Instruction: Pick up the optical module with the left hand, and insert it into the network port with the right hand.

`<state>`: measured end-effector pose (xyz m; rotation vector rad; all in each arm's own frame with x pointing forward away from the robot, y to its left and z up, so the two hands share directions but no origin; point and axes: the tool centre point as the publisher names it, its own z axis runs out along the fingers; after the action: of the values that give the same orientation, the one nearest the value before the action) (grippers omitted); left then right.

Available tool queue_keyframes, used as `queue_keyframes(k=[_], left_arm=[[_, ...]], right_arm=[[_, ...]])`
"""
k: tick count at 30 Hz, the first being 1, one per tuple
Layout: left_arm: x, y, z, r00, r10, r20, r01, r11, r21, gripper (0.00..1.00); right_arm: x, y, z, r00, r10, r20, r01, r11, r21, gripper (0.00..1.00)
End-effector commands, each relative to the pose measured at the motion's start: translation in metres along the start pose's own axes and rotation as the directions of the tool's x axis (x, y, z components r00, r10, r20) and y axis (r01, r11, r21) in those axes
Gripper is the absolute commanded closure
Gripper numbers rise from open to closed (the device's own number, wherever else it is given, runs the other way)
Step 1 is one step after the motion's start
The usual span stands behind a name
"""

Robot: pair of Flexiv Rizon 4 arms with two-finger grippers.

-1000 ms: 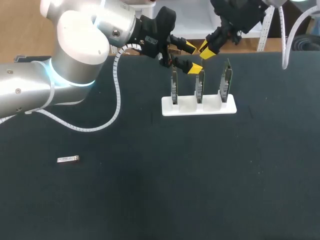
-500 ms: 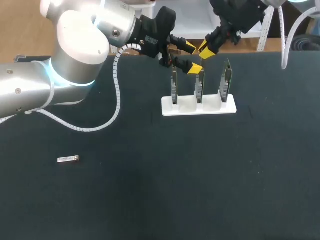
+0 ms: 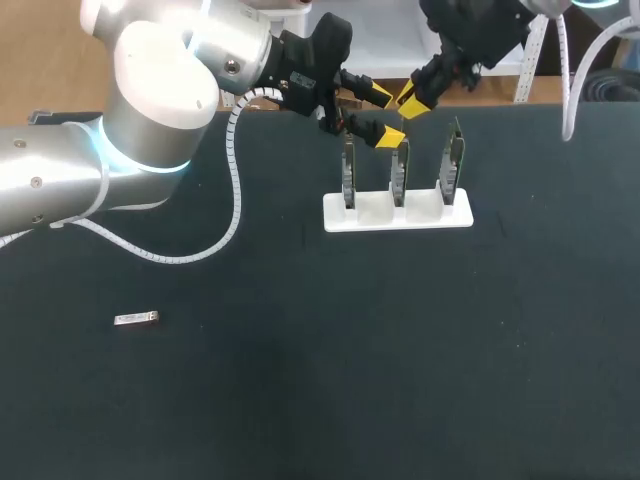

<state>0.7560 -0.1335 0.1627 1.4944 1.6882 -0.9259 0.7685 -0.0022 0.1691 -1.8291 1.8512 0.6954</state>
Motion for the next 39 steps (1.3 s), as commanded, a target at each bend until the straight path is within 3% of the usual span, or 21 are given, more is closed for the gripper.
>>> queue_keyframes(k=[1,39], left_arm=[[0.001,-0.001,0.0,1.0,0.001,0.002,-0.001,1.0,-0.003,0.0],[0.001,-0.001,0.0,1.0,0.001,0.002,-0.001,1.0,-0.003,0.0]], right_arm=[[0.001,0.0,0.003,1.0,0.001,0.003,-0.001,1.0,0.001,1.0],[0.012,0.0,0.013,0.999,0.034,-0.004,-0.034,0.999,-0.02,1.0]])
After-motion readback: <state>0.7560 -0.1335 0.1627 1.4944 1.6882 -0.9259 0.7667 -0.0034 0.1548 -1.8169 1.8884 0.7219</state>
